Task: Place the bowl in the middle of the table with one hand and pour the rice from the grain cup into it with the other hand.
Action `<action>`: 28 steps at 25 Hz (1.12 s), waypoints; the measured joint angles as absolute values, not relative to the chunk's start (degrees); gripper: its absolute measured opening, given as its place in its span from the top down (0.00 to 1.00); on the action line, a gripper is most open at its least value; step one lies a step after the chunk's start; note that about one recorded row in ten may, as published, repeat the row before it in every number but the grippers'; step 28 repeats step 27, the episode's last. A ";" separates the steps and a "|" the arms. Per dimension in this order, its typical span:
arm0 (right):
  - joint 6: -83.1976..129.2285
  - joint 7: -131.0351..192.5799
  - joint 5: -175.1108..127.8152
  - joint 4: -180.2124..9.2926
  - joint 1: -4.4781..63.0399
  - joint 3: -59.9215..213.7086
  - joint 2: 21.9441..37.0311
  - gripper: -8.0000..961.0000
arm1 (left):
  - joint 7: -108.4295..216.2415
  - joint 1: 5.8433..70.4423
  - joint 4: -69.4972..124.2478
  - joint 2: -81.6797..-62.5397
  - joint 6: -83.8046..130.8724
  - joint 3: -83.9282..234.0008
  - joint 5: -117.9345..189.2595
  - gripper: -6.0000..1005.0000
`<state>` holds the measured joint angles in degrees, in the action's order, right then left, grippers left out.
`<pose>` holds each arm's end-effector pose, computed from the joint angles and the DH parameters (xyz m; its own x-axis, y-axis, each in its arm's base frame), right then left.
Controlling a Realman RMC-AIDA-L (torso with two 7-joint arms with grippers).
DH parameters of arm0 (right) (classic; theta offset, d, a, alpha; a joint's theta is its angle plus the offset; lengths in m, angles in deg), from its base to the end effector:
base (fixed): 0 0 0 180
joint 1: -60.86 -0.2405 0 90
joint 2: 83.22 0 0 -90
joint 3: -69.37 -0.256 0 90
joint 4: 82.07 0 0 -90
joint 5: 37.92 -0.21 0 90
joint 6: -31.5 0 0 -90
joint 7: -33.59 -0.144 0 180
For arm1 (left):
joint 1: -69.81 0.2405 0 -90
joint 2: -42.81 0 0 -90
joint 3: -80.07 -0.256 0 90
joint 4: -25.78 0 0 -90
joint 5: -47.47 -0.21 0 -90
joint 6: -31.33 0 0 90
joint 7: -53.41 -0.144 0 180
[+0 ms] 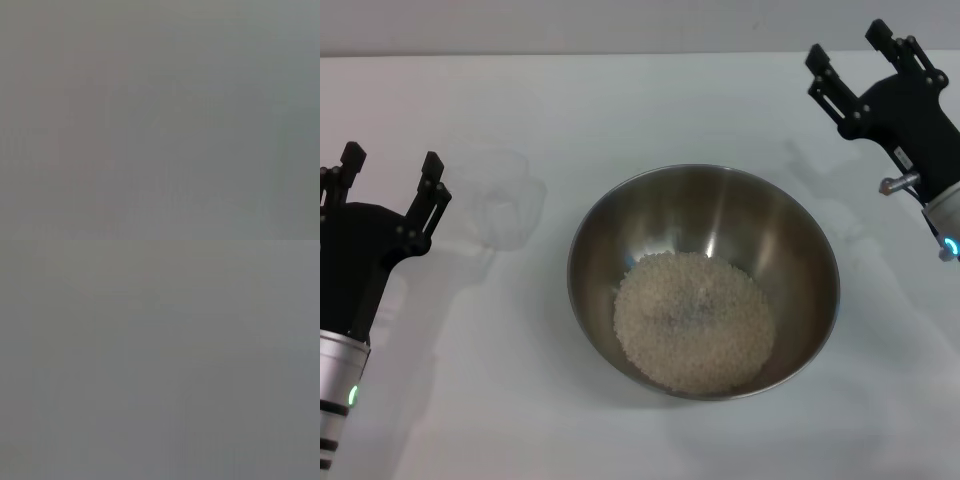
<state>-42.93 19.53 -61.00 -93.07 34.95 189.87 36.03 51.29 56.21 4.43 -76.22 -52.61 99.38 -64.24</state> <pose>0.2783 0.3313 -0.0276 0.6684 0.1761 -0.7226 -0.6146 -0.4165 -0.6700 -0.3020 0.2469 -0.0461 0.6614 -0.1780 0.7286 0.6915 -0.2315 -0.6843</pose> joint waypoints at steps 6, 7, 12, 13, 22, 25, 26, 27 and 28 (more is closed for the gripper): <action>-41.05 21.03 -61.10 -93.50 33.79 189.53 35.99 0.23 | 51.07 54.99 4.65 -76.23 -52.54 99.57 -64.23 0.19; -40.87 21.47 -61.15 -93.50 33.69 189.50 35.99 0.21 | 51.07 54.89 4.72 -76.22 -52.60 99.58 -64.23 0.19; -40.80 21.83 -61.19 -93.52 33.63 189.40 35.96 0.18 | 51.04 54.31 4.98 -76.27 -52.51 99.61 -63.94 0.19; -40.80 21.85 -61.23 -93.52 33.56 189.35 35.94 0.18 | 51.04 54.14 5.07 -76.27 -52.45 99.60 -63.91 0.19; -38.00 22.30 -61.43 -93.33 31.46 189.23 36.07 0.17 | 51.04 53.41 5.84 -76.29 -52.32 99.91 -63.82 0.19; -36.62 23.69 -61.44 -93.48 30.73 189.23 36.24 0.17 | 51.03 53.39 5.83 -76.29 -52.38 100.32 -63.80 0.19; -36.51 24.34 -61.45 -93.66 30.68 189.23 36.29 0.17 | 51.03 53.39 5.83 -76.29 -52.38 100.32 -63.80 0.19; -36.55 24.64 -61.46 -93.82 30.68 189.23 36.32 0.17 | 51.04 53.32 5.79 -76.29 -52.42 100.85 -63.76 0.19; -36.55 24.64 -61.46 -93.82 30.68 189.23 36.32 0.17 | 51.04 53.32 5.79 -76.29 -52.42 100.85 -63.76 0.19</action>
